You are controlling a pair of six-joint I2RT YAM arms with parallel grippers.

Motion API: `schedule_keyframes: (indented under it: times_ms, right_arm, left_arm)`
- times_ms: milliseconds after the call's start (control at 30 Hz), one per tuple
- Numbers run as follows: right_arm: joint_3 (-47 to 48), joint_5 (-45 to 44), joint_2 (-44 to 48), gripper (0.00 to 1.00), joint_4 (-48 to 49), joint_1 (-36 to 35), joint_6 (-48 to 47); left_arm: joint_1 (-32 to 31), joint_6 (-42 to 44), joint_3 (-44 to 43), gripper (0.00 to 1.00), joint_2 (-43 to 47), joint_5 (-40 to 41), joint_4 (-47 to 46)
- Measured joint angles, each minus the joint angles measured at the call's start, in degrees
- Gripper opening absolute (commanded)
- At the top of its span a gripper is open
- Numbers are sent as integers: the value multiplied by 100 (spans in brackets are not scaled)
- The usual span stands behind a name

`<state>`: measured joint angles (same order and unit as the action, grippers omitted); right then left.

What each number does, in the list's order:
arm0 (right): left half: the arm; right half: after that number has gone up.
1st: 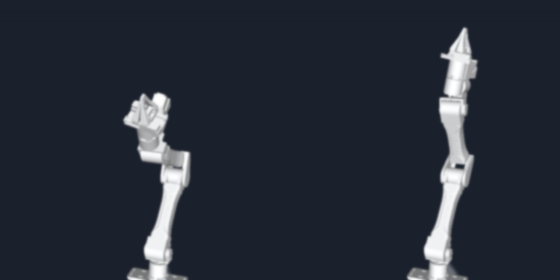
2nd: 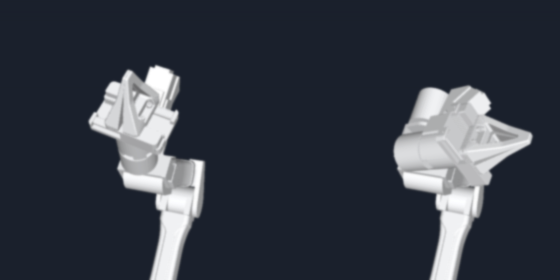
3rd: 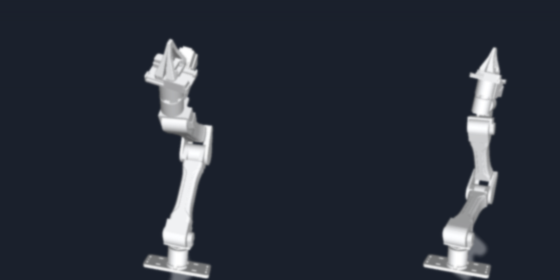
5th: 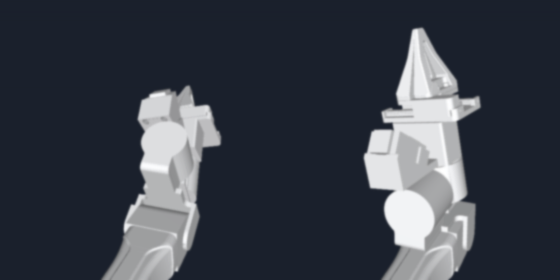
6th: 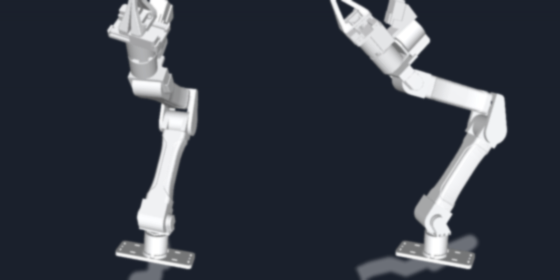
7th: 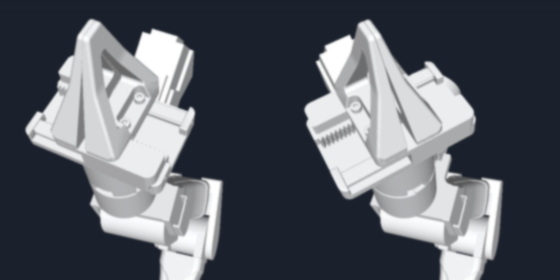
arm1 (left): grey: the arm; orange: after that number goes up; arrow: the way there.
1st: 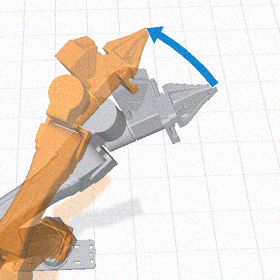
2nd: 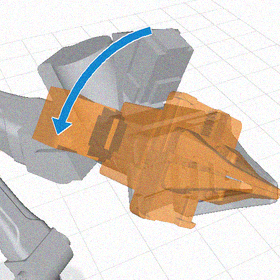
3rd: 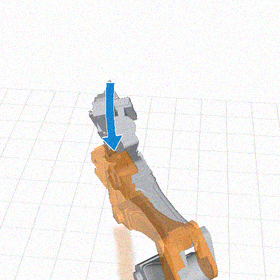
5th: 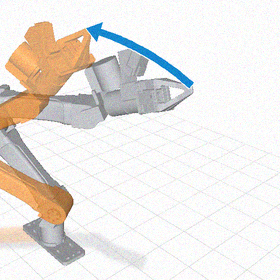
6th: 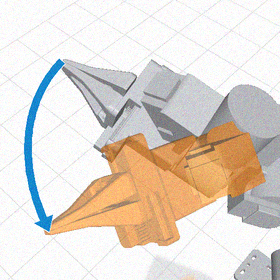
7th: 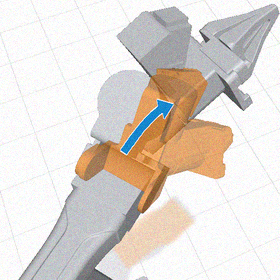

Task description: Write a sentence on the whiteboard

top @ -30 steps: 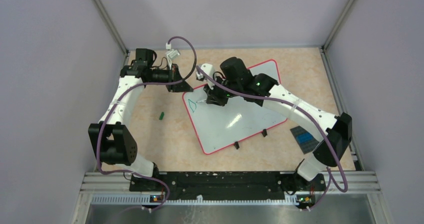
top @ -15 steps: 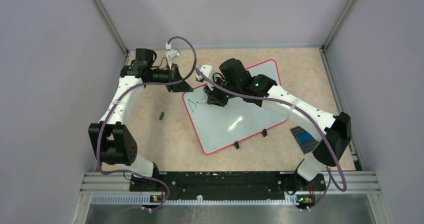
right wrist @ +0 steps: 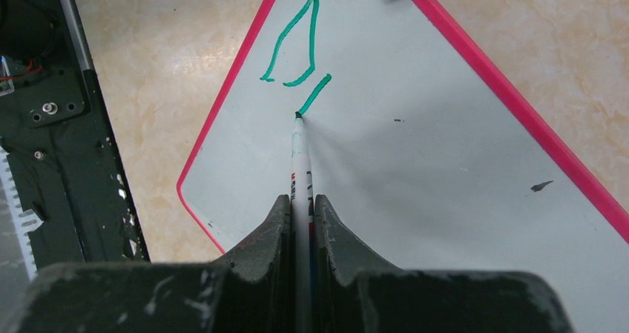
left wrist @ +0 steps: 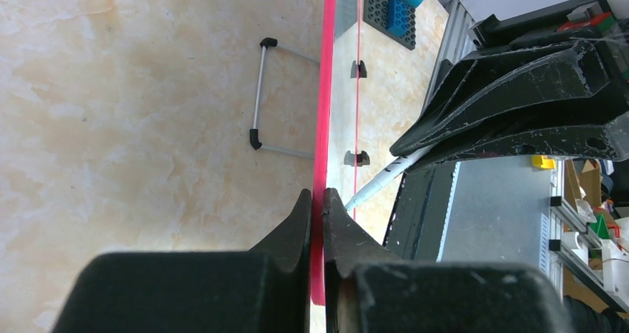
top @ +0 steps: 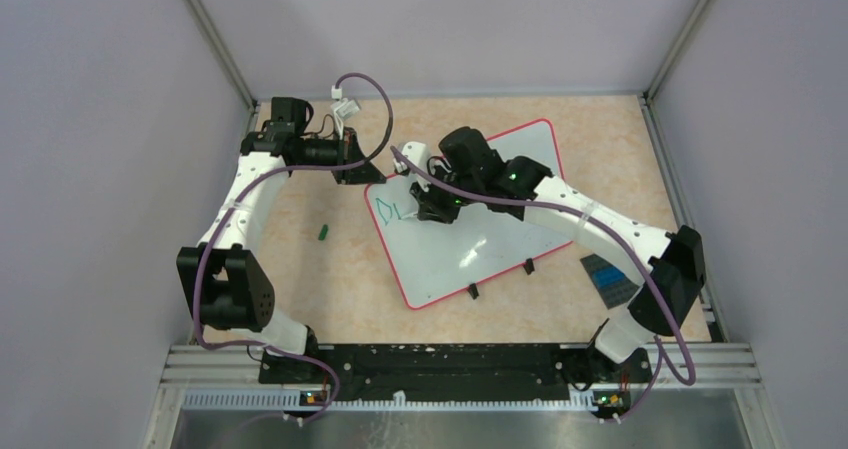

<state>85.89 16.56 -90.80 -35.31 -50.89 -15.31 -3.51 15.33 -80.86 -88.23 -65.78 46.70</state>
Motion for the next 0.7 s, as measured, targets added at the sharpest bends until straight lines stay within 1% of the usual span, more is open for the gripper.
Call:
schedule_keyframes:
  times_ms: [700]
  right_arm:
    - [275, -42, -79, 0, -4, 83, 103]
  left_arm:
    - [-2, -20, 2, 0, 28, 0, 0]
